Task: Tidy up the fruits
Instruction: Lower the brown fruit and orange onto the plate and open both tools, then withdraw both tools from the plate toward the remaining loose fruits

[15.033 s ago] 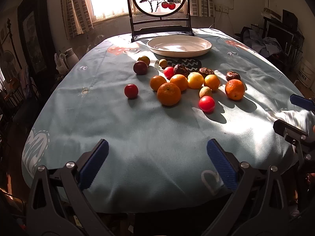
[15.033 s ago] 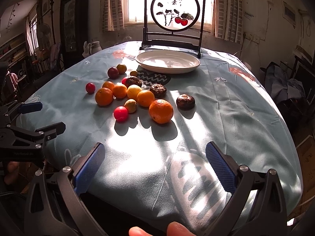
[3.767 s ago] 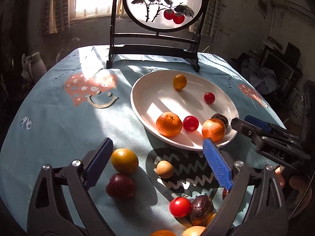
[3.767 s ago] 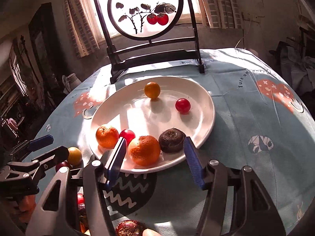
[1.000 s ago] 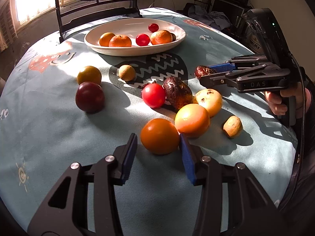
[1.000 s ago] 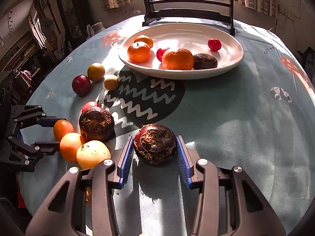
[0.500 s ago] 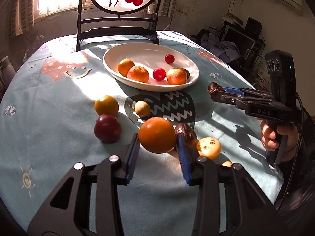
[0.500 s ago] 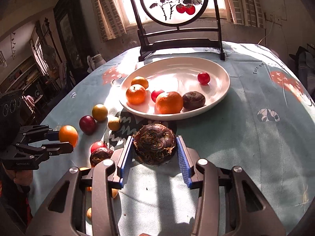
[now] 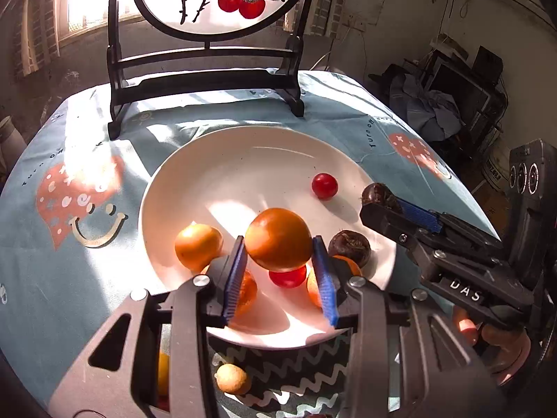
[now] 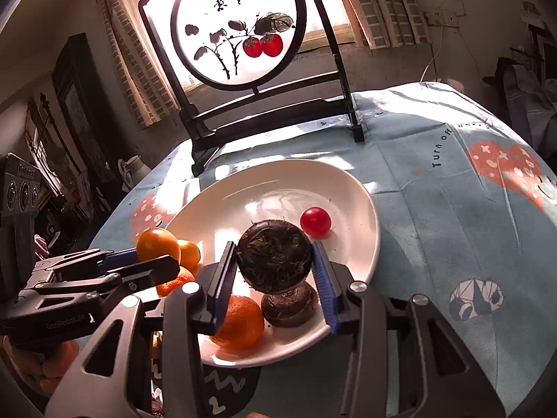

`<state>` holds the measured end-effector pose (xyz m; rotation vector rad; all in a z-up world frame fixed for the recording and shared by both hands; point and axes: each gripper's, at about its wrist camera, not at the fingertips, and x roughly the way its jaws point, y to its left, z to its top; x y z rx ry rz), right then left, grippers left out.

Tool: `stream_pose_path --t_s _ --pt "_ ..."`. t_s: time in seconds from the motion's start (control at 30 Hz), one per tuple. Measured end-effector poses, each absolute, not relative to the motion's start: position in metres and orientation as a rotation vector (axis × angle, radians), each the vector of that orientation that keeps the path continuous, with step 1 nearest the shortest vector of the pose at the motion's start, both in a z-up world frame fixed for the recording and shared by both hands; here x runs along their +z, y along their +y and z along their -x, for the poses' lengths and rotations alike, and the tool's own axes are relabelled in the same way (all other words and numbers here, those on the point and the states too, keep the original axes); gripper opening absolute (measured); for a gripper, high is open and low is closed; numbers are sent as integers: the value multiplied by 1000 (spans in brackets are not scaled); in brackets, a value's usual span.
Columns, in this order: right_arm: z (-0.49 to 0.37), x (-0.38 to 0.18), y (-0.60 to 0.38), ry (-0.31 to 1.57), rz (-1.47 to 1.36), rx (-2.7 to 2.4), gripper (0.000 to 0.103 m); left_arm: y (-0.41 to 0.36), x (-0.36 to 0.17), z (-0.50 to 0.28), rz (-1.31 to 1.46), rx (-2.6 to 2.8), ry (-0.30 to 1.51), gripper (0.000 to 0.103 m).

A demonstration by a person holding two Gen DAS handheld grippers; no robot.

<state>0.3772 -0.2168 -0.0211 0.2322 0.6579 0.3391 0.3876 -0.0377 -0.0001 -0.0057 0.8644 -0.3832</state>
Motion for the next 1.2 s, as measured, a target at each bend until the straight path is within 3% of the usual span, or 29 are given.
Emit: stream_pose_path --t_s 0.1,0.17,0.2,0.27,0.33,0.4,0.43,0.57,0.8,1.2 --pt "-389 -29 -215 679 -220 343 44 -44 -9 -402 -27 -343 896 39" --pt "-393 -31 -214 676 -209 345 51 -43 -9 -402 -24 -340 896 40" --pt "-392 -31 -214 674 -199 341 58 -41 -8 -400 -18 -334 897 57" --pt "-386 -24 -215 662 -193 340 59 -32 2 -389 4 -313 854 81" --pt "-376 -15 -215 649 -195 360 59 -23 14 -374 15 -292 808 84" --pt "-363 -6 -214 638 -194 389 62 -10 23 -357 31 -275 778 98" --pt "-355 -2 -213 634 -194 410 64 -2 26 -346 40 -267 752 100" --pt "-318 -6 -200 651 -140 489 64 33 10 -306 94 -194 710 101" --pt "-261 -37 -155 852 40 780 66 86 -24 -260 241 -121 770 101" --pt "-233 -51 -143 887 178 835 64 104 -25 -242 270 -77 739 101"
